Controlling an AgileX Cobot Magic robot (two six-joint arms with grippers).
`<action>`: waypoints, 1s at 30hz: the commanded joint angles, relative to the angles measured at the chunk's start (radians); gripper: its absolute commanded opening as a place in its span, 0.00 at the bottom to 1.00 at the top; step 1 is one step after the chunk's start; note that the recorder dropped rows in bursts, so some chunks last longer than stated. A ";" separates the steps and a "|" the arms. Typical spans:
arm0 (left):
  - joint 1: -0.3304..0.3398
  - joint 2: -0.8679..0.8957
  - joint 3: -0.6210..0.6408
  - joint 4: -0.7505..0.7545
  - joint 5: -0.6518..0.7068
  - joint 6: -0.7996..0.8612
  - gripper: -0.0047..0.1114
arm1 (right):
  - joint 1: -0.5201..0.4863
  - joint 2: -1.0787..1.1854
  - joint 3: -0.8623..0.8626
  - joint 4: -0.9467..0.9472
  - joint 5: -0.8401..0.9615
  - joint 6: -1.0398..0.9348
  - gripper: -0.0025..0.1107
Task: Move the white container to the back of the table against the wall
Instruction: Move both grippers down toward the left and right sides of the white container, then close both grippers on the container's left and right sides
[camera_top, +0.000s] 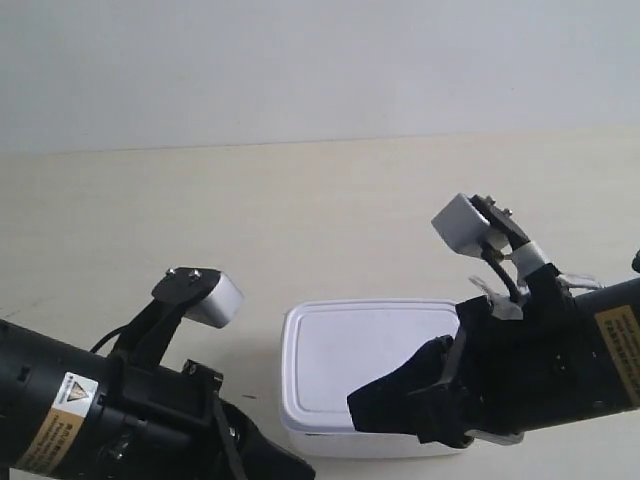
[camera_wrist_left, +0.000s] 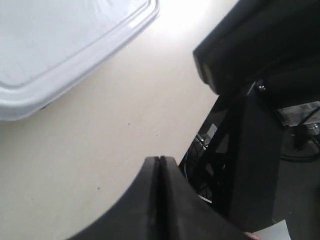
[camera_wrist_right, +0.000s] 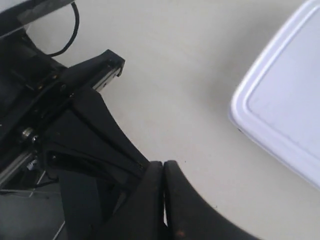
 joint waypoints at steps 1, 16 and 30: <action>-0.004 0.051 -0.007 0.002 0.021 -0.014 0.04 | 0.004 0.016 0.019 0.006 0.029 0.063 0.02; -0.004 0.109 -0.009 -0.024 0.066 -0.001 0.04 | 0.004 0.016 0.155 0.006 0.277 -0.020 0.02; -0.037 0.232 -0.070 -0.027 0.083 0.005 0.04 | 0.004 0.016 0.183 0.006 0.321 -0.028 0.02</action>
